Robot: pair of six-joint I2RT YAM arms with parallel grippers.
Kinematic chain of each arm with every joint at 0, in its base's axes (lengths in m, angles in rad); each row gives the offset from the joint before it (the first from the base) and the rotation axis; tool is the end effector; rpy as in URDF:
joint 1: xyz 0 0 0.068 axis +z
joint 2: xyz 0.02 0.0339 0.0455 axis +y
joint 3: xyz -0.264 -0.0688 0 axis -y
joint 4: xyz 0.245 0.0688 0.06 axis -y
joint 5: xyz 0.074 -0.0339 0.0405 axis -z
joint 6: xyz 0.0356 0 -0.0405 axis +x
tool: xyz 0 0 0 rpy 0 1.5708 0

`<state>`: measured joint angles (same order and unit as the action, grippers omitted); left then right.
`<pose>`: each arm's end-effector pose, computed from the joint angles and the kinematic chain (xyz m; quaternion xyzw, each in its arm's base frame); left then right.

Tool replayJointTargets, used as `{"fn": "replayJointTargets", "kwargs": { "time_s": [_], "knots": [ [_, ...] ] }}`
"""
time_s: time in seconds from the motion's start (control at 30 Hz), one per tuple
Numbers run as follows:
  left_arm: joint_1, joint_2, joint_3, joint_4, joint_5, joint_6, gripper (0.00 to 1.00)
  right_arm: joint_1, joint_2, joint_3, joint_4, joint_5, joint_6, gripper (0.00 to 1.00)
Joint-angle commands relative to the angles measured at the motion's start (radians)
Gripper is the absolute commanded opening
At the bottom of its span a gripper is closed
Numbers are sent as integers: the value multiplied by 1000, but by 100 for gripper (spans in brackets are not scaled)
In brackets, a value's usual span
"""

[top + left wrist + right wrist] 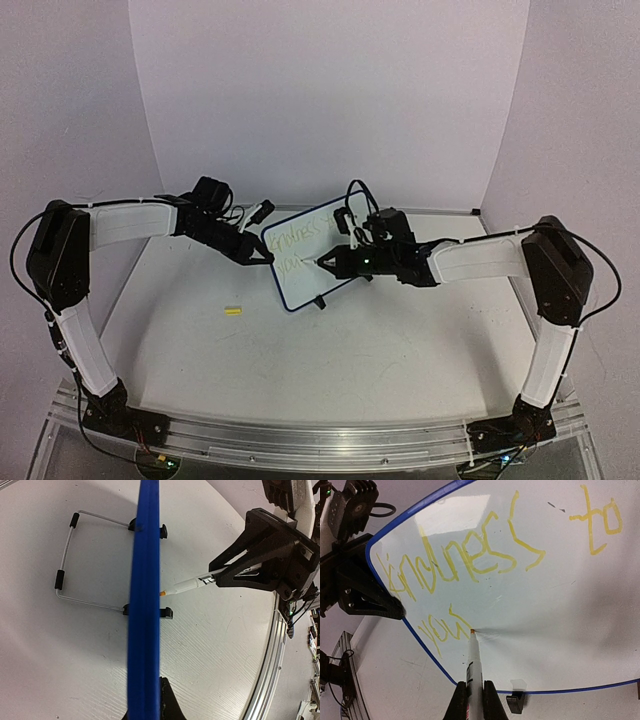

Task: Write a sentence on the whiteboard
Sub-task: Write on the whiteboard with the whiteboard marker without the cap.

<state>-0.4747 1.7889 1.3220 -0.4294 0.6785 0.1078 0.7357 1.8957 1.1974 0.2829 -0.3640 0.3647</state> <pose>0.3335 -0.1965 0.2351 0.3610 0.8208 -0.3657 0.2495 0.3093 0.2971 0.2088 -0.2491 0.7915 0.4101 0.3785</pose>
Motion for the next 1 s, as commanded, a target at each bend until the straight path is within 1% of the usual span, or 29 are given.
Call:
{"fn": "replayJointTargets", "kwargs": {
  "time_s": [0.0, 0.2, 0.43, 0.67, 0.97],
  "knots": [
    [-5, 4, 51, -13, 1, 25, 0, -6, -8, -9, 2, 19, 8, 0],
    [-4, 4, 51, -12, 2, 25, 0, -6, -7, -20, 7, 6, 20, 0],
    [-4, 5, 52, -13, 1, 25, 0, -6, -14, -14, 65, -8, 63, 0],
    [-4, 3, 52, -14, 1, 25, 0, -7, -29, -16, 119, 24, 86, 0],
    [-4, 2, 51, -14, 1, 24, 0, -6, -19, -13, 122, 56, 94, 0]
  ]
}}
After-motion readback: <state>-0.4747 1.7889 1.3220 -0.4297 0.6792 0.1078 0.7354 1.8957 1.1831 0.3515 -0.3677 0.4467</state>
